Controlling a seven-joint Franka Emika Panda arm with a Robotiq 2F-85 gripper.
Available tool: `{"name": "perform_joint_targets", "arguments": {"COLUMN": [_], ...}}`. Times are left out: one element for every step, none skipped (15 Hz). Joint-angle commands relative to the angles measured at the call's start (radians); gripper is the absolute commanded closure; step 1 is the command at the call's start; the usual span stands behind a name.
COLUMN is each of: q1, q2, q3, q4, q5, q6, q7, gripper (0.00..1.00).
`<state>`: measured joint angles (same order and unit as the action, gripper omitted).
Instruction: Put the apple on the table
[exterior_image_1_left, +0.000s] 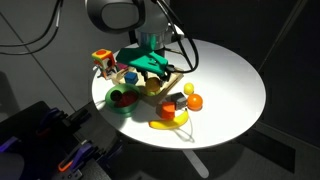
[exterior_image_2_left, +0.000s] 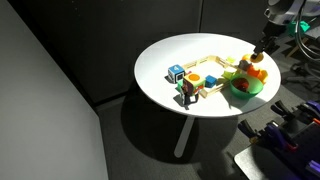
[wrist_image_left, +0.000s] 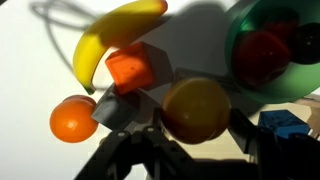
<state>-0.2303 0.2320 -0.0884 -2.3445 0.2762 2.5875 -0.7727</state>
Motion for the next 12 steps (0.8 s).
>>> {"name": "perform_joint_targets", "arguments": {"q1": [-0.022, -0.024, -0.027, -0.032, -0.036, -0.041, -0.046, -0.052, -0.057, -0.063, -0.068, -0.073], "q2": [0.071, 0.09, 0.106, 0.123, 0.139, 0.154, 0.168, 0.184, 0.198, 0.216, 0.232, 0.248], "q3": [0.031, 0.036, 0.041, 0.047, 0.052, 0.057, 0.061, 0.066, 0.07, 0.072, 0.075, 0.076], "q4": [0.111, 0.134, 0.156, 0.177, 0.197, 0.214, 0.23, 0.247, 0.26, 0.277, 0.292, 0.308], "q5": [0.026, 0.029, 0.027, 0.027, 0.026, 0.025, 0.022, 0.021, 0.019, 0.015, 0.012, 0.008], "q6": [-0.049, -0.048, -0.053, -0.055, -0.057, -0.056, -0.057, -0.054, -0.052, -0.048, -0.047, -0.05], "q7": [0.022, 0.028, 0.035, 0.042, 0.05, 0.055, 0.061, 0.064, 0.066, 0.07, 0.074, 0.077], "gripper": [0.57, 0.57, 0.57, 0.57, 0.57, 0.57, 0.57, 0.57, 0.57, 0.57, 0.57, 0.57]}}
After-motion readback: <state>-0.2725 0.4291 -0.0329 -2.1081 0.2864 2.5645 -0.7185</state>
